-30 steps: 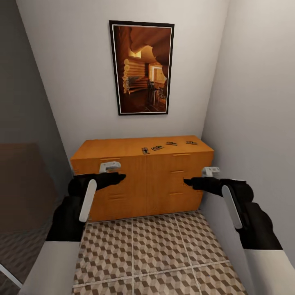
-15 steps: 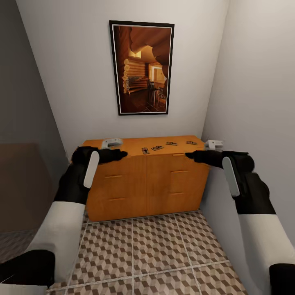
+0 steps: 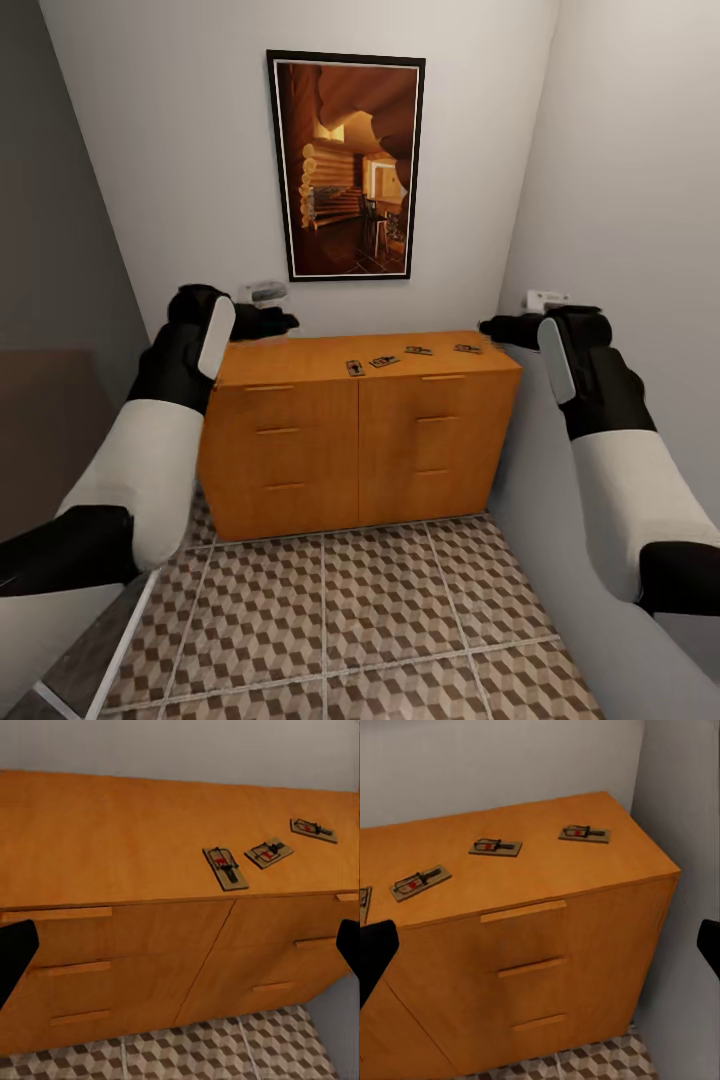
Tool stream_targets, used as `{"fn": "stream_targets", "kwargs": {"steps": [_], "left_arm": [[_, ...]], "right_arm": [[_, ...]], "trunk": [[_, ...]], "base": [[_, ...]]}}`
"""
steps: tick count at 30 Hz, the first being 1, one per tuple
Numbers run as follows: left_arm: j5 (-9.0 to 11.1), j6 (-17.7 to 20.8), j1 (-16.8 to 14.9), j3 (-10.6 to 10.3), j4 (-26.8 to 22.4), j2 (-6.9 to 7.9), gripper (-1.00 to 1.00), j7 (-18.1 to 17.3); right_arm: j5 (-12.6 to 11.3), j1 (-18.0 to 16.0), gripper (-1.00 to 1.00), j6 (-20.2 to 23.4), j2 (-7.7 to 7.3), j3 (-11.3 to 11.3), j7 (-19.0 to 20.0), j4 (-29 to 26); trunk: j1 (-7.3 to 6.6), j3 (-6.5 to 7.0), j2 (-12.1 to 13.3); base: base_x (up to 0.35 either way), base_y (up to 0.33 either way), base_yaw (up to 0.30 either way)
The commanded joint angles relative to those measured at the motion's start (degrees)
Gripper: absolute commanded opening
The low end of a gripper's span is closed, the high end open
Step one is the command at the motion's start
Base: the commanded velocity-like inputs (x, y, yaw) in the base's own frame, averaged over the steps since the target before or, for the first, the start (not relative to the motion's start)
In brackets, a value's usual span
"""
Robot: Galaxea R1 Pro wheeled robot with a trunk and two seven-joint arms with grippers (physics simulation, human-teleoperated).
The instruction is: Take the four mousetraps from the cabinet in the bathroom and place them on the bathroom floor. Make sure all four end up on the same floor surface, and ensure that at least two of them are either under or directly next to the same bathroom sink.
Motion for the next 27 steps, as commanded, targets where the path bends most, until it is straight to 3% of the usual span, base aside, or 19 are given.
{"fn": "stream_targets", "kwargs": {"steps": [1,4,7,11,13,17,20,21,27], "left_arm": [[0.5,0.2,-1.4,0.7,0.8,-0.03,1.0,0.8],[0.6,0.2,-5.4,2.2,4.1,0.0,1.0,1.7],[0.5,0.1,-10.2,3.9,11.1,0.05,1.0,2.2],[0.5,-0.1,-14.6,4.7,20.2,0.34,1.0,2.5],[0.5,-0.3,-15.4,4.8,22.0,0.45,1.0,2.5],[0.5,-0.4,-16.2,4.9,22.8,0.52,1.0,2.5],[0.6,-0.3,-16.2,4.9,20.7,0.46,1.0,2.4],[0.6,-0.3,-15.6,4.9,17.9,0.4,1.0,2.4],[0.6,-0.2,-15.2,4.9,16.1,0.44,1.0,2.4]], "right_arm": [[-0.7,-1.0,1.0,0.0,0.29,0.0,-0.8,0.9],[-0.6,-3.4,1.0,-0.3,1.57,0.0,-1.2,4.1],[-0.4,-6.2,1.0,-0.7,3.37,0.0,-1.5,9.1],[-0.1,-8.2,1.0,-1.3,4.48,0.0,-1.6,14.9],[0.0,-8.5,1.0,-1.7,4.67,0.0,-1.6,16.1],[0.0,-8.9,1.0,-2.2,4.84,0.0,-1.5,17.1],[0.0,-9.0,1.0,-2.4,4.89,0.0,-1.5,17.2],[0.0,-9.1,1.0,-2.2,4.95,0.0,-1.5,17.3],[0.0,-9.1,1.0,-2.1,5.0,0.0,-1.5,17.4]], "trunk": [[0.0,-0.07,0.0],[0.0,-0.07,0.0],[0.0,-0.07,0.0],[0.0,-0.07,0.0],[0.0,-0.07,0.0],[0.0,-0.07,0.0],[0.0,-0.07,0.0],[0.0,-0.07,0.0],[0.0,-0.07,0.0]], "base": [[0.0,0.0,0.0],[0.0,0.0,0.0],[0.0,0.0,0.0],[0.0,0.0,0.0],[0.0,0.0,0.0],[0.0,0.0,0.0],[0.0,0.0,0.0],[0.0,0.0,0.0],[0.0,0.0,0.0]]}}
